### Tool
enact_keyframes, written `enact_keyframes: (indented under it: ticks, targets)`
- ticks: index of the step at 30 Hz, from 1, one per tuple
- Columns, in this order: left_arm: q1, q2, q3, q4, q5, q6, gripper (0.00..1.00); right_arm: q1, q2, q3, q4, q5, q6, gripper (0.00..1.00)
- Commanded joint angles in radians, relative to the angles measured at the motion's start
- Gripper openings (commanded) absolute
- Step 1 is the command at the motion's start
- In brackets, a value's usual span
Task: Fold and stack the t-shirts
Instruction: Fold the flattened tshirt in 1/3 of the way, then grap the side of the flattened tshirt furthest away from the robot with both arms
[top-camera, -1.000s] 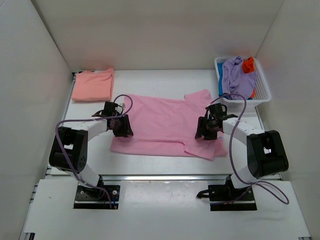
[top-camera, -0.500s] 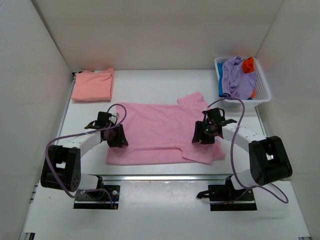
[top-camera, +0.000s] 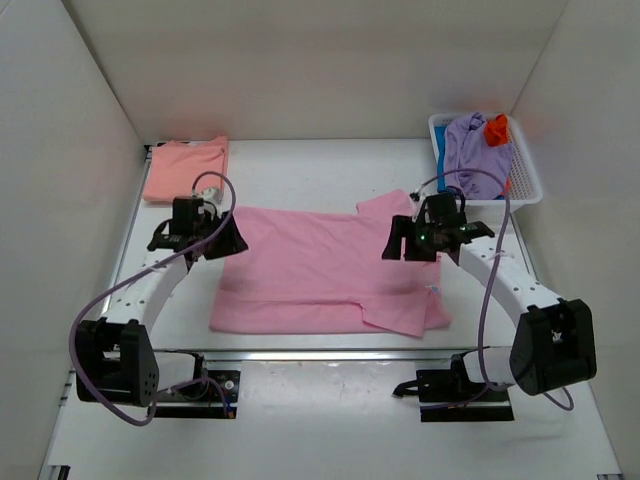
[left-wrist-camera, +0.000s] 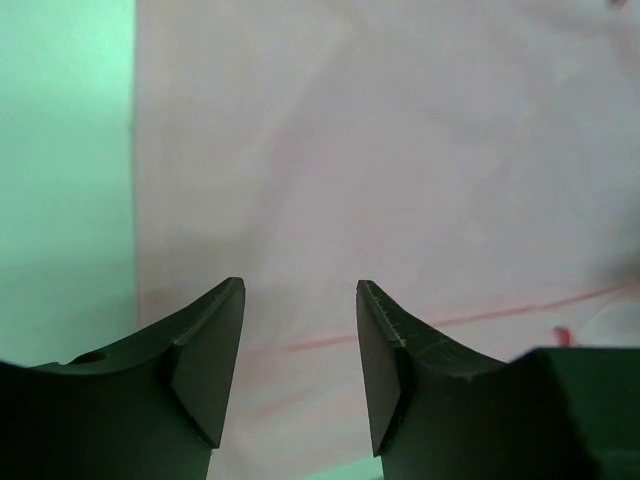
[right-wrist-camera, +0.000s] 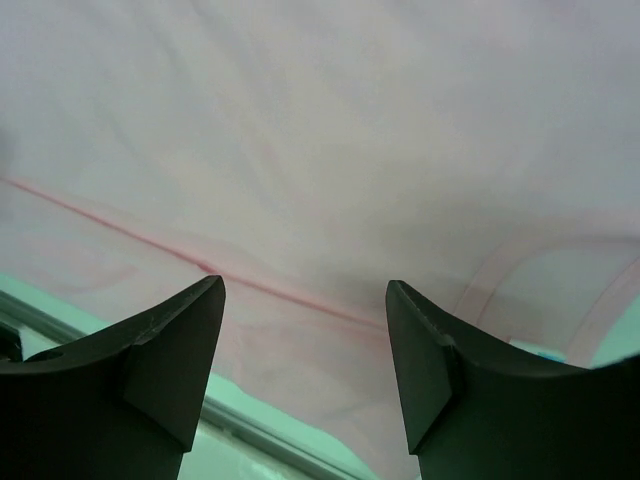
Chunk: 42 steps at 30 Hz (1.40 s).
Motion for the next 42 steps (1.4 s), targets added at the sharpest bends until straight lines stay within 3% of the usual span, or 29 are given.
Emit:
enact_keyframes:
  ticks: [1, 9, 15, 35, 38, 40, 42]
  targets:
    - [0.042, 0.031, 0.089, 0.117, -0.021, 0.04, 0.6, -0.043, -0.024, 0.07, 0.056, -0.036, -0.024, 0.63]
    - [0.094, 0.424, 0.36, 0.183, -0.027, 0.064, 0.58, -0.059, 0.044, 0.123, 0.137, -0.099, -0.015, 0.62]
    - [0.092, 0.611, 0.515, 0.188, -0.029, 0.058, 0.59, -0.06, 0.086, 0.175, 0.159, -0.093, -0.024, 0.62]
    - [0.071, 0.846, 0.707, 0.137, -0.092, 0.063, 0.58, -0.094, 0.191, 0.175, 0.193, -0.059, -0.05, 0.61]
    - [0.066, 0.871, 0.725, 0.119, -0.061, 0.064, 0.39, -0.102, 0.241, 0.184, 0.245, -0.03, -0.057, 0.62]
    - [0.065, 0.862, 0.718, 0.128, -0.046, 0.06, 0.05, -0.105, 0.292, 0.198, 0.261, -0.009, -0.054, 0.63]
    - [0.07, 0.846, 0.698, 0.13, -0.046, 0.061, 0.0, -0.114, 0.335, 0.231, 0.28, 0.03, -0.052, 0.64]
